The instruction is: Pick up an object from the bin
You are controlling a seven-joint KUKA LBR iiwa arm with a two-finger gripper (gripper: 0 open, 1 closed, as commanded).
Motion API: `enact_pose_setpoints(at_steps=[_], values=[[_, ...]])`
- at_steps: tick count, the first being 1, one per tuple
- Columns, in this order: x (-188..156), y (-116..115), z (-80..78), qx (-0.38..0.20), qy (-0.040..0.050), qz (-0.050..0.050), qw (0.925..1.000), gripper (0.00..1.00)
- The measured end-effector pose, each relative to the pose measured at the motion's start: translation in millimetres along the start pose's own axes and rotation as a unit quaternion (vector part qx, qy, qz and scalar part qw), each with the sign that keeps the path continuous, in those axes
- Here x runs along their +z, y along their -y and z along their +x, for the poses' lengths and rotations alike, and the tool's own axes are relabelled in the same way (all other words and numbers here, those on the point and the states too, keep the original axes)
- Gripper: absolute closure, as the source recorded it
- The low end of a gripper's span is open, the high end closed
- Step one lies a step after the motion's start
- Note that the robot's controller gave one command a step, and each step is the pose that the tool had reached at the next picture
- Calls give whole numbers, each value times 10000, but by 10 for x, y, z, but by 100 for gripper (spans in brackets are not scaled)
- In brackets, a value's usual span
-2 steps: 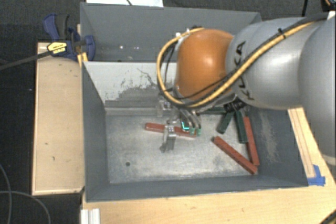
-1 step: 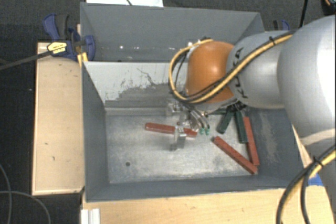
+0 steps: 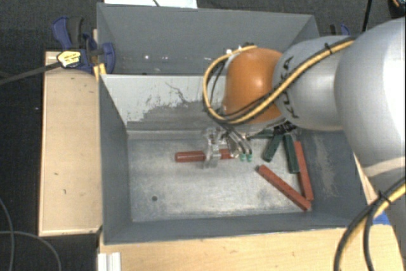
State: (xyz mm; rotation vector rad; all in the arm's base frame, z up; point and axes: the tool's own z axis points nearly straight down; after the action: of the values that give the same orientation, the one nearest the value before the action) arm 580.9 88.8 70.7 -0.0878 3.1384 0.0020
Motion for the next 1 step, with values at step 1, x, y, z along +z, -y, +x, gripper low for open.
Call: enact_pose_setpoints(at_steps=[1], values=[[-1132,-483,134,4,39,-12,10000,100]])
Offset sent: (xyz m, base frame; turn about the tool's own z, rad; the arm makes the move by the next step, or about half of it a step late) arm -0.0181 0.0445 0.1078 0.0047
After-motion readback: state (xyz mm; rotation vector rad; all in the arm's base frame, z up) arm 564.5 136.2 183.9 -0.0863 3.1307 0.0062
